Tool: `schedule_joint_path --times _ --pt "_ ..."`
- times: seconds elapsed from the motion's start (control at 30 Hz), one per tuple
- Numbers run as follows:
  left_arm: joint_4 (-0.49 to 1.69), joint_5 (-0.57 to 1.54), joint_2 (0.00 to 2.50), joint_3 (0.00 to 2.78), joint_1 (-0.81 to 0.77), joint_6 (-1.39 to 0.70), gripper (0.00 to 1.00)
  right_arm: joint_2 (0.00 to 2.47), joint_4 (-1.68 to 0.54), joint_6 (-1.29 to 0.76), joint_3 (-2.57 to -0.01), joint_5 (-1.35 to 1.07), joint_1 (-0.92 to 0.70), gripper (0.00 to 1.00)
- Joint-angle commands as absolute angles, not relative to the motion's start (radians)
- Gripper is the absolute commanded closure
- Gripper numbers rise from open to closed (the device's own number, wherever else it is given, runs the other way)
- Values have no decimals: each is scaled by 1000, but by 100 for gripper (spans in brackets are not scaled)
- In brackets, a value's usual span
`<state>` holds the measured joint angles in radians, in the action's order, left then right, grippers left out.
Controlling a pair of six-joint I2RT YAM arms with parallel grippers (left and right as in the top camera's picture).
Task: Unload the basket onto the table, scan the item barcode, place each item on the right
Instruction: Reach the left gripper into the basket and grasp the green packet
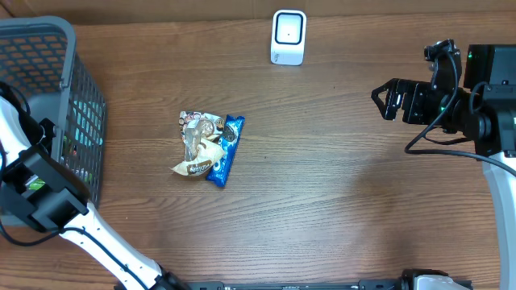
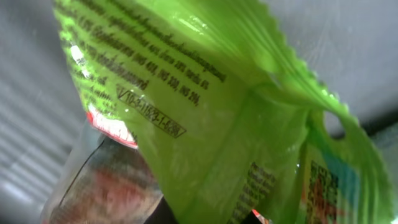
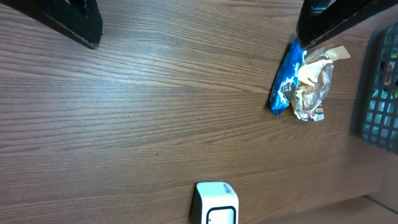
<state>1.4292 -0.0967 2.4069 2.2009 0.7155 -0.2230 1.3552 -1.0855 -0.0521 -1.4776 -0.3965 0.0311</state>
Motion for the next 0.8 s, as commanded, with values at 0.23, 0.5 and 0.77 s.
schedule_joint_path --times 0.23,0.5,0.77 --pt "1690 -1 2407 2851 713 -211 96 1353 -1079 -53 -1498 -406 31 0" --pt "1683 -34 2241 2985 679 -247 84 1353 -1080 -53 -1498 -406 31 0" --pt "1689 -24 2230 2895 682 -139 17 1353 -1079 -52 -1498 -405 31 0"
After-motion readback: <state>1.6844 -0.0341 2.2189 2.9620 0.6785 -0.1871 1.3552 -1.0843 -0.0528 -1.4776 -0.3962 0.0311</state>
